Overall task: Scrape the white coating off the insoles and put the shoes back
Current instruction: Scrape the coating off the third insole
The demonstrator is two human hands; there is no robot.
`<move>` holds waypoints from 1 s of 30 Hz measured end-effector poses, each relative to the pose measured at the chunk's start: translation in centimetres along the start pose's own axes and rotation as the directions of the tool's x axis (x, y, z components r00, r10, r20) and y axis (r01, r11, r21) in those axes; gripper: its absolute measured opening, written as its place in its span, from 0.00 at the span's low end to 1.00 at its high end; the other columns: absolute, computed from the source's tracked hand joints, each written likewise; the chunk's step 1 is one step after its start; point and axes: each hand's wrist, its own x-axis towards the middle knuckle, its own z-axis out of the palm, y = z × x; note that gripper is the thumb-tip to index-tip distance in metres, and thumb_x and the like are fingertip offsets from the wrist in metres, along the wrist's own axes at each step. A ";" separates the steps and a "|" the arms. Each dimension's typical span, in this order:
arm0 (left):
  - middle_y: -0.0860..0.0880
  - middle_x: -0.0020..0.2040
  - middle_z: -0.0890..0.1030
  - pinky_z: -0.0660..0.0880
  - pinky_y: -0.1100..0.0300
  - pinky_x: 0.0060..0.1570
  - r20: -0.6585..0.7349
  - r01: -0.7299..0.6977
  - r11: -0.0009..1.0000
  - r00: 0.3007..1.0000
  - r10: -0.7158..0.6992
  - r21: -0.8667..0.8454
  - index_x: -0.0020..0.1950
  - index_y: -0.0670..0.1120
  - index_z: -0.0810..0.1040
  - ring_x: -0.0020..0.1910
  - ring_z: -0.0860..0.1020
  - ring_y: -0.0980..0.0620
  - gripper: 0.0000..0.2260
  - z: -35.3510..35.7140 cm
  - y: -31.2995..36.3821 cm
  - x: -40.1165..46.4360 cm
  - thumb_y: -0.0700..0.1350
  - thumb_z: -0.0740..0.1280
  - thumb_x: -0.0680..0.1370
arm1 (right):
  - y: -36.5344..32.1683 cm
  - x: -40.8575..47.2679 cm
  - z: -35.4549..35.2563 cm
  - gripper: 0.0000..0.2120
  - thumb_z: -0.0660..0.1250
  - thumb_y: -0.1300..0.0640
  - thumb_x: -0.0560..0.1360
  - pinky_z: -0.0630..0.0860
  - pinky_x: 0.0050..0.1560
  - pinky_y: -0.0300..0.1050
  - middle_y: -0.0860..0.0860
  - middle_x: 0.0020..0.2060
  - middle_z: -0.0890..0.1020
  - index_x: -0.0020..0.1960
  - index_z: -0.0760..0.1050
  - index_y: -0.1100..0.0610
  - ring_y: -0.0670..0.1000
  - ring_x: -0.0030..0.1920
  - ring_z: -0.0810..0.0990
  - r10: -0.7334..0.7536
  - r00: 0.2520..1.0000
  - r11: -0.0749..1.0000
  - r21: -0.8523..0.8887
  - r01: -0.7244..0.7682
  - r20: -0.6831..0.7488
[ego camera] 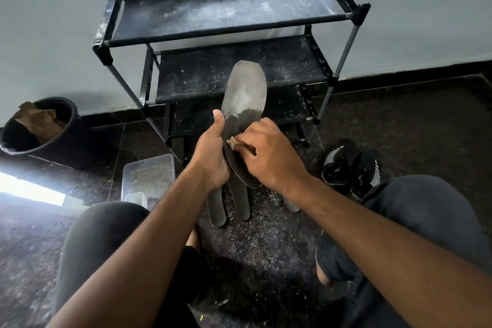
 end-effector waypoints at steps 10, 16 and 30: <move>0.39 0.71 0.78 0.75 0.49 0.69 -0.035 0.012 0.998 0.999 -0.010 0.062 0.73 0.39 0.76 0.69 0.78 0.43 0.36 -0.3 0.0 -0.3 0.68 0.51 0.83 | -0.9 -0.4 0.5 0.05 0.69 0.60 0.75 0.74 0.53 0.53 0.53 0.39 0.78 0.44 0.83 0.60 0.54 0.46 0.74 -0.080 0.996 0.997 -0.013 0.080 0.028; 0.39 0.70 0.79 0.73 0.49 0.71 -0.018 0.023 0.995 1.000 -0.021 0.096 0.73 0.39 0.76 0.69 0.78 0.43 0.35 0.5 -0.3 -0.3 0.67 0.51 0.84 | -0.5 -0.3 0.2 0.04 0.69 0.61 0.75 0.74 0.49 0.51 0.52 0.39 0.79 0.45 0.83 0.60 0.53 0.46 0.73 -0.021 1.000 0.999 0.028 0.021 0.004; 0.40 0.70 0.79 0.79 0.51 0.62 0.004 -0.012 0.990 1.000 0.013 -0.144 0.73 0.37 0.74 0.56 0.80 0.47 0.38 -0.6 1.4 -0.3 0.67 0.48 0.84 | -0.3 -0.4 -0.2 0.06 0.68 0.61 0.71 0.66 0.53 0.30 0.53 0.34 0.77 0.36 0.82 0.61 0.50 0.42 0.70 -0.107 0.987 0.993 -0.040 0.113 0.121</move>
